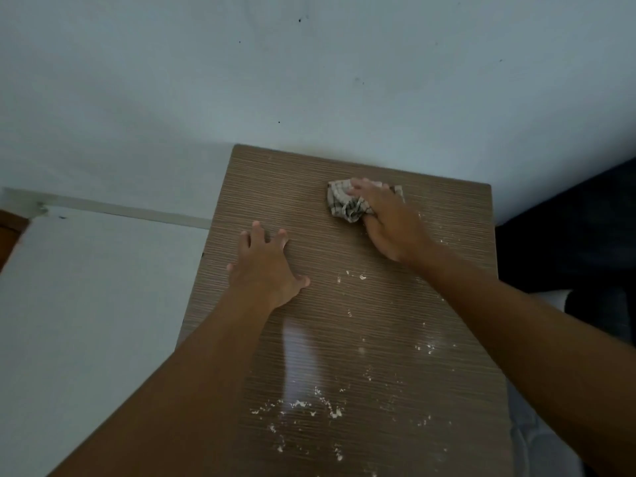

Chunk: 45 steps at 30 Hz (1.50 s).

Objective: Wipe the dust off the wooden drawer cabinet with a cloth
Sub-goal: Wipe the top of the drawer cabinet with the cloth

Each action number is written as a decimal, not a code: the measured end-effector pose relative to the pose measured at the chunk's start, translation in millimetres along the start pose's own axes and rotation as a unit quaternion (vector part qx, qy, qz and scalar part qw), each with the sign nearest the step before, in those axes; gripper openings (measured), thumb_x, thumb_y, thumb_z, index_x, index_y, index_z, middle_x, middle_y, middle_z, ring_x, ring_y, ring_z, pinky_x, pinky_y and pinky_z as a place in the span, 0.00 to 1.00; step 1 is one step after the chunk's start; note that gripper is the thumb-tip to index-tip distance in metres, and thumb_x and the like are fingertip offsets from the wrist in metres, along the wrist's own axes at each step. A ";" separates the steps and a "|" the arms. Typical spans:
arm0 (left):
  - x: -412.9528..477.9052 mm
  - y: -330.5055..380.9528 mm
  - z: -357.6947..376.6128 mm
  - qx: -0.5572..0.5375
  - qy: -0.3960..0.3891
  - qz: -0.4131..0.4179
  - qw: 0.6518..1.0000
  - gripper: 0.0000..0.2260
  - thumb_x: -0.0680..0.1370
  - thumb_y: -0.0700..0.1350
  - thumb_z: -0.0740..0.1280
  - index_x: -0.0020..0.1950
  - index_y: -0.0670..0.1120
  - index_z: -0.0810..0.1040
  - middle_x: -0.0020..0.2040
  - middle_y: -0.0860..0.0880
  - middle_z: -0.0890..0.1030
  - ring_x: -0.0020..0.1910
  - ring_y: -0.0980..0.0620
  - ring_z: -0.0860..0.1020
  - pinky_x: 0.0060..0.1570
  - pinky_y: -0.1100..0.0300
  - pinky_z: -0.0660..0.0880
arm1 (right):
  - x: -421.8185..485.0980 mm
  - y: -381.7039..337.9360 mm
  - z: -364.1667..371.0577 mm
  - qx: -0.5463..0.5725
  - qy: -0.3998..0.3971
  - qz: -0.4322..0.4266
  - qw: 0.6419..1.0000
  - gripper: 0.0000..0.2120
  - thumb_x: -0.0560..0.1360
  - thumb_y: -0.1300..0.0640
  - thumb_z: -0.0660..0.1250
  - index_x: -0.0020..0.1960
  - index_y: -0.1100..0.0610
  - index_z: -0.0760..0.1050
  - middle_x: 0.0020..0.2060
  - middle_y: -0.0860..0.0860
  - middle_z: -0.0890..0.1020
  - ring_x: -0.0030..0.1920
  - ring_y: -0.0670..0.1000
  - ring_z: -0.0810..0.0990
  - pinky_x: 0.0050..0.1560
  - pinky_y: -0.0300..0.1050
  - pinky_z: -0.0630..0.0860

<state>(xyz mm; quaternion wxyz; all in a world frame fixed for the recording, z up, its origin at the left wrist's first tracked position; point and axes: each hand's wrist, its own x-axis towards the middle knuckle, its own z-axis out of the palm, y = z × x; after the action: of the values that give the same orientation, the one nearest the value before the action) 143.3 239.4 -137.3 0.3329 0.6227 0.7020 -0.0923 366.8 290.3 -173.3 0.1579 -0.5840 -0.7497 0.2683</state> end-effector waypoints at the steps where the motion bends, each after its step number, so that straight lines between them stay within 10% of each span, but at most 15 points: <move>1: -0.2 -0.1 -0.5 0.005 0.000 0.001 1.000 0.40 0.73 0.58 0.71 0.78 0.54 0.54 0.80 0.45 0.43 0.78 0.43 0.43 0.72 0.38 0.56 | -12.3 -4.9 6.5 -0.001 -0.010 0.002 1.000 0.26 0.78 0.66 0.59 0.74 0.51 0.65 0.75 0.50 0.64 0.74 0.47 0.54 0.75 0.51 0.47; 16: -1.9 1.6 -9.8 0.000 -0.021 -0.006 1.000 0.29 0.80 0.44 0.60 0.79 0.54 0.53 0.80 0.47 0.42 0.78 0.44 0.40 0.74 0.44 0.50 | -213.3 -96.1 66.6 0.096 -0.160 -0.078 0.979 0.27 0.70 0.57 0.57 0.69 0.49 0.69 0.70 0.45 0.71 0.73 0.42 0.61 0.74 0.53 0.57; 22: -4.7 2.1 -12.4 -0.001 -0.018 -0.005 1.000 0.30 0.79 0.43 0.60 0.79 0.54 0.53 0.80 0.48 0.43 0.78 0.45 0.41 0.74 0.46 0.50 | -164.7 -108.2 19.7 0.140 0.028 0.059 0.988 0.15 0.77 0.53 0.55 0.62 0.45 0.72 0.50 0.41 0.79 0.46 0.39 0.77 0.43 0.38 0.75; 29: -5.5 0.6 -17.0 -0.006 -0.032 -0.006 0.999 0.30 0.80 0.39 0.58 0.79 0.55 0.54 0.80 0.50 0.43 0.78 0.46 0.40 0.74 0.47 0.49 | -62.2 -76.8 41.1 -0.011 -0.004 0.072 0.997 0.24 0.76 0.65 0.59 0.72 0.54 0.68 0.74 0.51 0.66 0.76 0.51 0.59 0.76 0.53 0.53; 39: -7.5 -1.5 -17.1 -0.004 -0.037 0.005 0.999 0.27 0.81 0.42 0.57 0.79 0.54 0.56 0.80 0.50 0.43 0.78 0.47 0.41 0.74 0.49 0.46 | -197.2 -94.5 67.9 0.000 -0.133 -0.087 0.987 0.22 0.73 0.56 0.59 0.67 0.50 0.71 0.70 0.49 0.72 0.73 0.51 0.65 0.75 0.54 0.52; 45: -8.7 4.0 -9.9 0.046 -0.001 0.011 0.999 0.30 0.78 0.56 0.64 0.78 0.52 0.59 0.80 0.47 0.48 0.78 0.43 0.48 0.73 0.46 0.54 | -212.2 -108.2 28.2 0.138 -0.081 0.034 0.987 0.21 0.72 0.55 0.58 0.63 0.42 0.71 0.57 0.40 0.79 0.54 0.34 0.74 0.55 0.30 0.71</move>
<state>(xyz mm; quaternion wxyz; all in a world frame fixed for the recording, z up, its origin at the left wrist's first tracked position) 143.6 238.6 -123.5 0.3052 0.6450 0.6900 -0.1214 322.6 61.5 -116.3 0.1666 -0.5576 -0.6957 0.4210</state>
